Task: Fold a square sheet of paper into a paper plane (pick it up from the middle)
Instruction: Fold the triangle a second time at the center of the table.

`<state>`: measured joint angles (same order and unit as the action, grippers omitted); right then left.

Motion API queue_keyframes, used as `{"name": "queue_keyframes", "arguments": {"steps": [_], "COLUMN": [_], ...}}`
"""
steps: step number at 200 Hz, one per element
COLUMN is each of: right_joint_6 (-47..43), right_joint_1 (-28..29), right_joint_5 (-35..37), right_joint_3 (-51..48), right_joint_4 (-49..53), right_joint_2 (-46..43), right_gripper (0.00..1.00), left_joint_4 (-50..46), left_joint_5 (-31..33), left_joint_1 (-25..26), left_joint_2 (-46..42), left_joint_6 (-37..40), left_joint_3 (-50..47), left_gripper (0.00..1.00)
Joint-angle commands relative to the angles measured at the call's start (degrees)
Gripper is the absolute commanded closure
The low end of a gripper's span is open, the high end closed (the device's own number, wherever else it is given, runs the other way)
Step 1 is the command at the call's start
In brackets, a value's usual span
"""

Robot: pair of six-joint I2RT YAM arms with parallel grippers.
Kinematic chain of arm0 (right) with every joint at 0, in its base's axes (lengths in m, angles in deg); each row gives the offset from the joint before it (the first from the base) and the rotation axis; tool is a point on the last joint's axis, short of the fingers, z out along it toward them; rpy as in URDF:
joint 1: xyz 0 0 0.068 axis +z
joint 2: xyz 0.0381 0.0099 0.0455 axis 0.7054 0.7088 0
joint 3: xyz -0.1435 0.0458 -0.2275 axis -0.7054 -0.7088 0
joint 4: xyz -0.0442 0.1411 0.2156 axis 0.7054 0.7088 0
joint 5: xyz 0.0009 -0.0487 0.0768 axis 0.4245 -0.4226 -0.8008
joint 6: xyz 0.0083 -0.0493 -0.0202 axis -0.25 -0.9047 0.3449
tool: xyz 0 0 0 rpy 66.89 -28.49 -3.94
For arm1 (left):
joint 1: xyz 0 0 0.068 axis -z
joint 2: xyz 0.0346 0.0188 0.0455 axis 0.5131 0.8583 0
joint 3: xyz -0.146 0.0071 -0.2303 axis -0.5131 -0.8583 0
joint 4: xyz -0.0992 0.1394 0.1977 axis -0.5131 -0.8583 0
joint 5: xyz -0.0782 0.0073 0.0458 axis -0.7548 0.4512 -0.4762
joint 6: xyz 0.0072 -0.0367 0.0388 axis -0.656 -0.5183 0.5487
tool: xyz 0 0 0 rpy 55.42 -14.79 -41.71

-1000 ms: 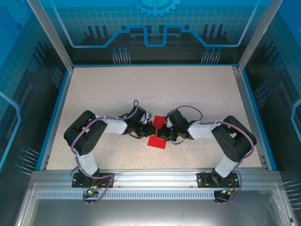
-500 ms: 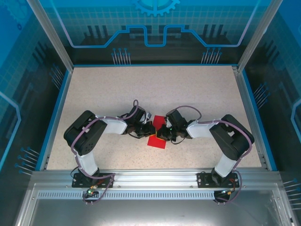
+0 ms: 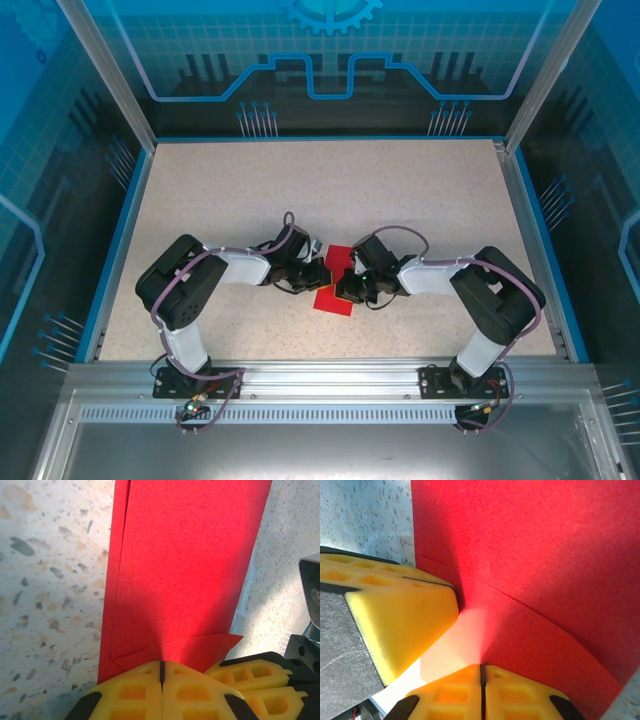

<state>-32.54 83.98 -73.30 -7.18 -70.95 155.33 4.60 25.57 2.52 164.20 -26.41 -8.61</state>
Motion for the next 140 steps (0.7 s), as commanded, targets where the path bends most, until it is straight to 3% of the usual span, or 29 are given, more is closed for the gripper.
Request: {"name": "queue_keyframes", "arguments": {"steps": [1,140], "right_joint_6": [-0.56,-0.82], "right_joint_1": [0.79,1.07], "right_joint_5": [0.01,-4.26], "right_joint_3": [-1.96,-10.1], "right_joint_4": [3.13,0.41], "right_joint_2": [-0.52,-9.02], "right_gripper": [0.92,0.9], "left_joint_4": [-3.31,-3.48], "left_joint_5": [2.45,2.53], "left_joint_1": [0.2,0.28], "left_joint_2": [2.01,1.9], "left_joint_6": [0.64,0.5], "left_joint_3": [-0.87,-0.89], "left_gripper": [0.95,0.96]}}
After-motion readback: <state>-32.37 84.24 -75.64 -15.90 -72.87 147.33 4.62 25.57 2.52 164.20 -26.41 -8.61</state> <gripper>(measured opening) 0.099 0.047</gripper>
